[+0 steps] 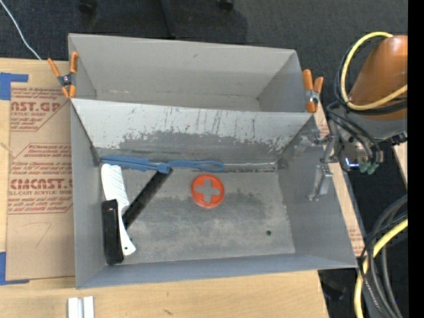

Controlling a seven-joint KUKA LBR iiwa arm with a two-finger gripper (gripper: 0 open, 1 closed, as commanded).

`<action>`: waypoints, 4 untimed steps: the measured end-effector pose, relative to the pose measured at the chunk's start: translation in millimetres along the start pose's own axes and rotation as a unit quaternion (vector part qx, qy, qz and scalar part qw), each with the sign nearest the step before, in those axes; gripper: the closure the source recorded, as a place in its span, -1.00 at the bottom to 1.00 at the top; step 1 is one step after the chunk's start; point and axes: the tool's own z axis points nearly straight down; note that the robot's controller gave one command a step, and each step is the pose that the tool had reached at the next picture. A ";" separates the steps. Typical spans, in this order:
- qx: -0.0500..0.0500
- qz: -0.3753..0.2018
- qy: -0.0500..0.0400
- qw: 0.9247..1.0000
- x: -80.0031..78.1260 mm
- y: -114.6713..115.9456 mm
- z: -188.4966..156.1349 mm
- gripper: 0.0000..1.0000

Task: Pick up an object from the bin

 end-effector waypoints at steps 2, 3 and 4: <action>0.000 0.078 -0.003 0.997 -8.2 49.3 99.4 -1.00; 0.001 -0.079 -0.004 0.997 -28.4 74.0 71.3 -1.00; -0.001 -0.060 -0.004 0.998 -10.0 160.8 96.4 -1.00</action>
Offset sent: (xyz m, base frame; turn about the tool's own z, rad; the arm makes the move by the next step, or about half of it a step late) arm 0.0093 0.0705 -0.1479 0.2266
